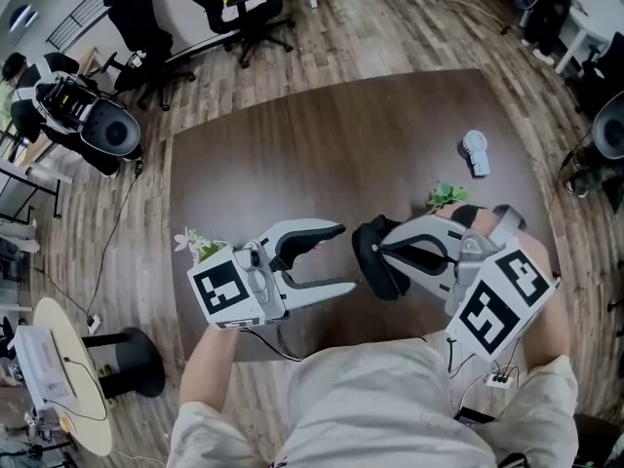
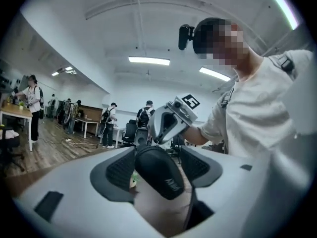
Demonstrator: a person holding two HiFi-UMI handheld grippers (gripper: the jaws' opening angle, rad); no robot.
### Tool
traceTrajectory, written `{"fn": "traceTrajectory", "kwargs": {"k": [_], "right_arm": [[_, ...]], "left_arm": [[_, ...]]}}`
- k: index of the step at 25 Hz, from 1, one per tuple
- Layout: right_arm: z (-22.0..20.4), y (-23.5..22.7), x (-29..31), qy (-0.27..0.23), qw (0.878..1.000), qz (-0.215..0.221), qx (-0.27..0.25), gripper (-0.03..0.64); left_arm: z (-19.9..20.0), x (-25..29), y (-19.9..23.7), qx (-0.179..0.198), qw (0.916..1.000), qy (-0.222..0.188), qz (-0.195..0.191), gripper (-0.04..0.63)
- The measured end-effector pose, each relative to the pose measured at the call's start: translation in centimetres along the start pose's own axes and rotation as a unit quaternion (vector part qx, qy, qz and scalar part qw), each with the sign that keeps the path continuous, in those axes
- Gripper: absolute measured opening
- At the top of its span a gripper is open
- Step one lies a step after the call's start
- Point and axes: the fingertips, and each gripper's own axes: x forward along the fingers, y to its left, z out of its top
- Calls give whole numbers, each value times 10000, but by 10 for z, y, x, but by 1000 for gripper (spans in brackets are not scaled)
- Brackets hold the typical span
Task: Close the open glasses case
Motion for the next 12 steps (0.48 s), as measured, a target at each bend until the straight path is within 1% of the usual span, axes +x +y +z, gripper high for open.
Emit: {"fn": "traceTrajectory", "kwargs": {"k": [1,2,3,4,5,6,8,10,12], "right_arm": [[2,1,-4,-139,9998,103,94,2],[6,1,-12,-348,9988,262,222,2],[11,2,-21,-586,9966,457,368,2],[16,1,-32,-835,9930,649,532,2],[22,-1,-43,-1118,9879,793,729,2],[30,-5,-53,-1458,9809,867,947,2],[49,-16,-69,-2193,9640,893,1211,2],[65,-23,-81,-2765,9482,1003,1203,2],[76,-24,-91,-3192,9315,1269,1194,2]], "left_arm": [[-3,3,-4,-19,9999,91,-121,315],[-4,5,-7,-107,9995,124,-279,369],[-1,7,-11,-279,9984,54,-483,403],[5,8,-14,-501,9961,-124,-719,414],[14,8,-17,-724,9920,-371,-964,434],[24,8,-21,-897,9868,-632,-1194,444],[42,10,-31,-1039,9767,-1051,-1557,466],[56,16,-42,-989,9704,-1260,-1808,466],[65,23,-51,-906,9667,-1355,-1974,467]]}}
